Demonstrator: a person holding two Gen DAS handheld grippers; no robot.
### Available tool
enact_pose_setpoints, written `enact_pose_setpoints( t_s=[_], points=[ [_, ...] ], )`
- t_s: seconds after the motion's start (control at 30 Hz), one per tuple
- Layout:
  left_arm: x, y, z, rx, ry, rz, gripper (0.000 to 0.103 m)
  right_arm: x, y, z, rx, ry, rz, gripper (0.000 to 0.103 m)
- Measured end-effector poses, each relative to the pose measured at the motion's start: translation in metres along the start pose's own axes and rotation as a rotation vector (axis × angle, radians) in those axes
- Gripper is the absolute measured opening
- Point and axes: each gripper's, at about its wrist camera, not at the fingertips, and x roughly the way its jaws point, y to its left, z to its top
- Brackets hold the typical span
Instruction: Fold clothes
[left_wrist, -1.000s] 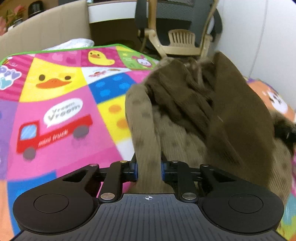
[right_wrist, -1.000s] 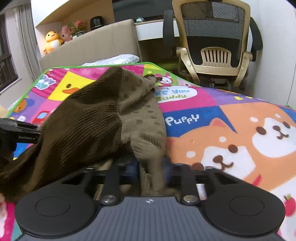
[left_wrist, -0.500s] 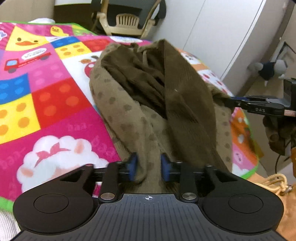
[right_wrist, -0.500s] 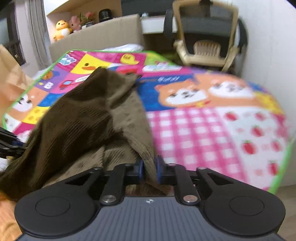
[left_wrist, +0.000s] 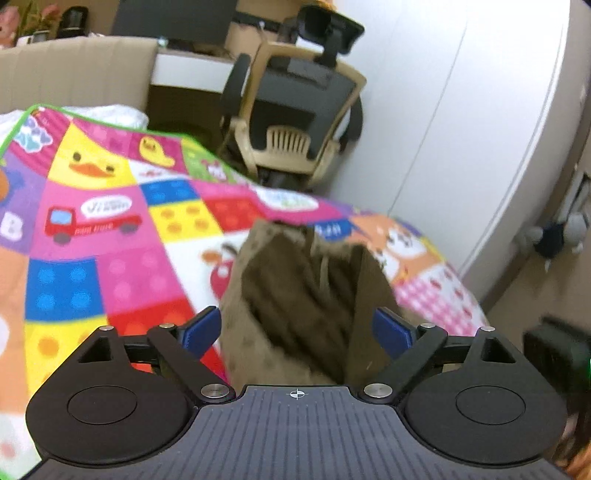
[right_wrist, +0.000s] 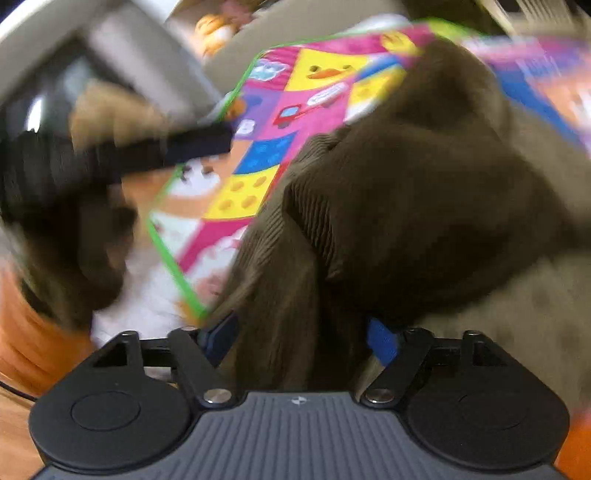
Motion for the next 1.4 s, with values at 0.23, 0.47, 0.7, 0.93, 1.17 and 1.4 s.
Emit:
enact_pose_setpoints(
  t_s=[0.23, 0.47, 0.7, 0.93, 1.17, 1.4],
  points=[
    [0.032, -0.026, 0.009, 0.182, -0.002, 0.011, 0.095, -0.098, -0.072, 0.048, -0.052, -0.297, -0.348, 0.008],
    [0.096, -0.095, -0.015, 0.565, 0.019, 0.036, 0.096, -0.148, -0.195, 0.056, 0.105, -0.394, -0.831, 0.008],
    [0.173, -0.145, -0.025, 0.832, 0.064, 0.069, 0.097, -0.113, -0.212, 0.039, 0.174, -0.364, -0.74, 0.008],
    [0.223, -0.121, -0.012, 0.698, 0.176, 0.015, 0.028, -0.113, -0.213, 0.034, 0.177, -0.369, -0.731, 0.009],
    [0.166, -0.039, 0.055, 0.482, -0.075, 0.247, 0.008, -0.118, -0.209, 0.05, 0.127, -0.386, -0.783, 0.009],
    [0.084, 0.101, 0.09, 0.187, -0.193, 0.58, 0.008, -0.116, -0.196, 0.103, 0.014, -0.456, -0.843, 0.005]
  ],
)
